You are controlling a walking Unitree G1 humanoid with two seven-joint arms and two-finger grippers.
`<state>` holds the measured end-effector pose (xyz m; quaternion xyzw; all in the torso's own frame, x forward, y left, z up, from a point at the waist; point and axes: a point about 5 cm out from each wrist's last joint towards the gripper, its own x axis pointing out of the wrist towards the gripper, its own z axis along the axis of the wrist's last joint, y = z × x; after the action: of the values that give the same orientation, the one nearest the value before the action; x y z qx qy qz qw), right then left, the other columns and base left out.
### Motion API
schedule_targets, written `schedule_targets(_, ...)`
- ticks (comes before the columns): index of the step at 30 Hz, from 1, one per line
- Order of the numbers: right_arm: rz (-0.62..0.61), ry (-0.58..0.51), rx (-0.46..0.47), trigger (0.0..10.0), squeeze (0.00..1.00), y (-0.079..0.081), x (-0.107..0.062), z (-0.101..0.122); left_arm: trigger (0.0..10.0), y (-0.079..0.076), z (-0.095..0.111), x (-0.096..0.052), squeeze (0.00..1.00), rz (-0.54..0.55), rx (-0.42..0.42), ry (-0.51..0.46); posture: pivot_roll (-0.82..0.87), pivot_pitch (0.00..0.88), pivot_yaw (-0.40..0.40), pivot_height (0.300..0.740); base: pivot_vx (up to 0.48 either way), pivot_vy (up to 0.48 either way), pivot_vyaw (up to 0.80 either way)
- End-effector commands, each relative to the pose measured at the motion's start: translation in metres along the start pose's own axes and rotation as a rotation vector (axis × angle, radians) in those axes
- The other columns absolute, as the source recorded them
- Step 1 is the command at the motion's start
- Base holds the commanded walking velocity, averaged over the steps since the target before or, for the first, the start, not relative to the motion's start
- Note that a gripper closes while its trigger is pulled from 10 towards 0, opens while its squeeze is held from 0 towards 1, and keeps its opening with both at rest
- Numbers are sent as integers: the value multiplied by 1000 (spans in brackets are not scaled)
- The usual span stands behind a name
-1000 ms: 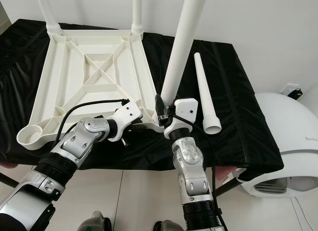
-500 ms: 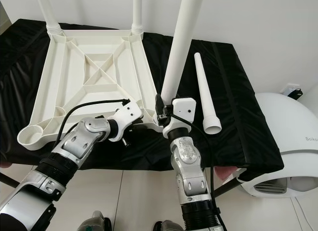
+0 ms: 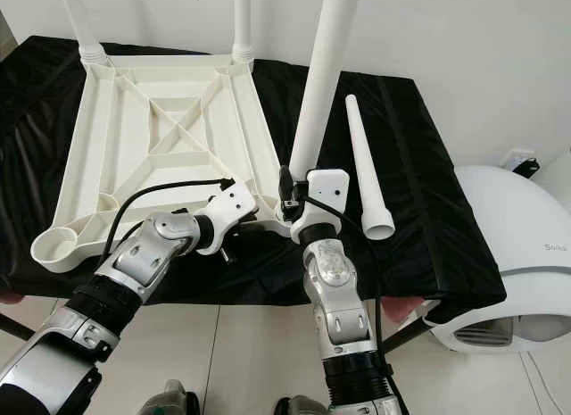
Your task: Building children table
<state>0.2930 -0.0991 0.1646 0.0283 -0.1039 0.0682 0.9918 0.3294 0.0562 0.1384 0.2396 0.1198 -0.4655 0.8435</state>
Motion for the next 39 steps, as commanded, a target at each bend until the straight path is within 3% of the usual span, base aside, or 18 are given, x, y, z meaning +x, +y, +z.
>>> schedule_targets(1, -59, 191, 10, 10000, 0, -13, -13, -39, 10000, 2, 27, -5, 0, 13, 61, -110, 35, 52, -59, 740, 0, 0, 0)
schedule_targets(4, -58, 192, 9, 10000, 0, -13, -14, -39, 10000, 2, 28, -5, 0, 13, 61, -110, 35, 52, -59, 740, 0, 0, 0)
schedule_targets(5, 35, 168, 66, 10000, 0, -16, -14, -36, 10000, 2, 28, -5, 0, 12, 61, -111, 30, 57, -54, 740, 0, 0, 0)
schedule_targets(7, 73, 159, 83, 10000, 0, -18, -14, -35, 10000, 2, 28, -5, 0, 12, 61, -111, 30, 57, -54, 740, 0, 0, 0)
schedule_targets(8, 154, 154, 93, 10000, 0, -22, -15, -35, 10000, 2, 28, -5, 0, 9, 61, -111, 28, 57, -52, 740, 0, 0, 0)
schedule_targets(14, 278, 172, 83, 10000, 0, -29, -14, -36, 10000, 2, 29, -4, 0, 8, 62, -112, 25, 59, -51, 740, 0, 0, 0)
schedule_targets(15, 335, 189, 43, 10000, 0, -38, -9, -37, 10000, 2, 29, -4, 0, 9, 63, -111, 28, 58, -53, 740, 0, 0, 0)
schedule_targets(22, 433, 193, -7, 10000, 0, -42, -4, -34, 10000, 2, 29, -4, 0, 13, 61, -111, 29, 58, -55, 740, 0, 0, 0)
schedule_targets(32, 522, 231, -21, 10000, 0, -64, 9, -34, 10000, 3, 29, -6, 0, 23, 60, -111, 36, 57, -62, 740, 0, 0, 0)
schedule_targets(39, 653, 229, 66, 10000, 0, -63, 9, -35, 10000, 3, 30, -6, 0, 25, 64, -113, 40, 50, -62, 740, 0, 0, 0)
